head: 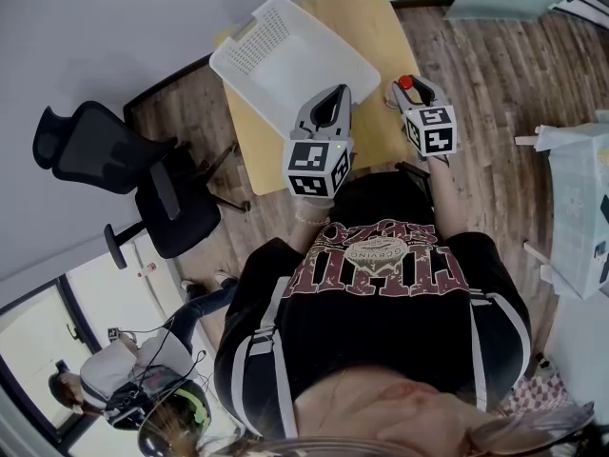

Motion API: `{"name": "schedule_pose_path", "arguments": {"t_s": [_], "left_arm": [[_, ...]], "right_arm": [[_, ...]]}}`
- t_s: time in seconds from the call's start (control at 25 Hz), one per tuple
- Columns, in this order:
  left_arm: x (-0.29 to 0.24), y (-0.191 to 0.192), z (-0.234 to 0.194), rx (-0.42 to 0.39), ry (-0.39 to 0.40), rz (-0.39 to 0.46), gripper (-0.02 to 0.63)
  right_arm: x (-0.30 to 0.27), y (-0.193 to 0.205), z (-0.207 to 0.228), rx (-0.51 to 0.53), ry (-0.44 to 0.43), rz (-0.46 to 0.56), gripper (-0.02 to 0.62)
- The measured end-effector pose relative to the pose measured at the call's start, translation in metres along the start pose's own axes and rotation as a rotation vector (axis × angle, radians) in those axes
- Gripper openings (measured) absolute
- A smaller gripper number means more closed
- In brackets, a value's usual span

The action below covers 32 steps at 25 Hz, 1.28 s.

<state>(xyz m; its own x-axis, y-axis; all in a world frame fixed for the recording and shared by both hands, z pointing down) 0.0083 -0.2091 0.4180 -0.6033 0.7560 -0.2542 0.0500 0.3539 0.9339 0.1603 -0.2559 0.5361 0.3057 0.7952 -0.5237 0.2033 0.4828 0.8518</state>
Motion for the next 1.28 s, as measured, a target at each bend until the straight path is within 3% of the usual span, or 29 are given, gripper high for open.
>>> {"name": "schedule_pose_path", "arguments": {"t_s": [1.28], "left_arm": [[0.007, 0.003, 0.014, 0.002, 0.008, 0.014, 0.046]], "right_arm": [[0.022, 0.003, 0.005, 0.008, 0.029, 0.010, 0.164]]}}
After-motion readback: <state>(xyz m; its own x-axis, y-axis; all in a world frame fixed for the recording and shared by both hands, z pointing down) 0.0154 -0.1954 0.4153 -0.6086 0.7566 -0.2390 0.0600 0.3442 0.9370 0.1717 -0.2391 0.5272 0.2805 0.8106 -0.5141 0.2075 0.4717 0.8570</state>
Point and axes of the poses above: the fingertips, and each gripper's own axes: x backward along the fingers, z to its right, y out of its underside, the point moved 3 cm from there along x, backward along the fingers, and after that the axes turned 6 degrees about y, right-handed, at the moved point
